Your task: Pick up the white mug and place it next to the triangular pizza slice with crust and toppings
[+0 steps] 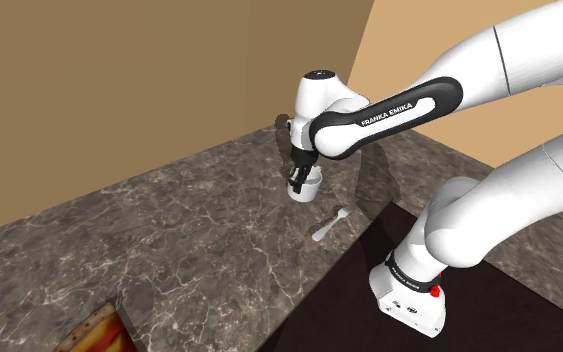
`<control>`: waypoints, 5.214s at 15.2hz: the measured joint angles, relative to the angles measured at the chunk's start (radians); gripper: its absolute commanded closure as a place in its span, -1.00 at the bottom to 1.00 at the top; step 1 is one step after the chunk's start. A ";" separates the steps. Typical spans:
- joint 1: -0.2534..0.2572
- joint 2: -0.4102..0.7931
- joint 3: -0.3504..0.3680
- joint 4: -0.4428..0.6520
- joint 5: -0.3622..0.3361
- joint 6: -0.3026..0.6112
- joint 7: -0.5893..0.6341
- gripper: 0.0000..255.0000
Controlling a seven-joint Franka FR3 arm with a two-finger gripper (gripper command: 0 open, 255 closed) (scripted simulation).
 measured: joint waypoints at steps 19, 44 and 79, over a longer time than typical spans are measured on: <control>0.003 -0.091 -0.009 0.085 0.007 -0.176 -0.015 1.00; 0.058 -0.008 0.106 0.416 0.052 -0.426 0.134 1.00; 0.450 1.063 0.318 1.672 -0.253 -0.679 0.699 1.00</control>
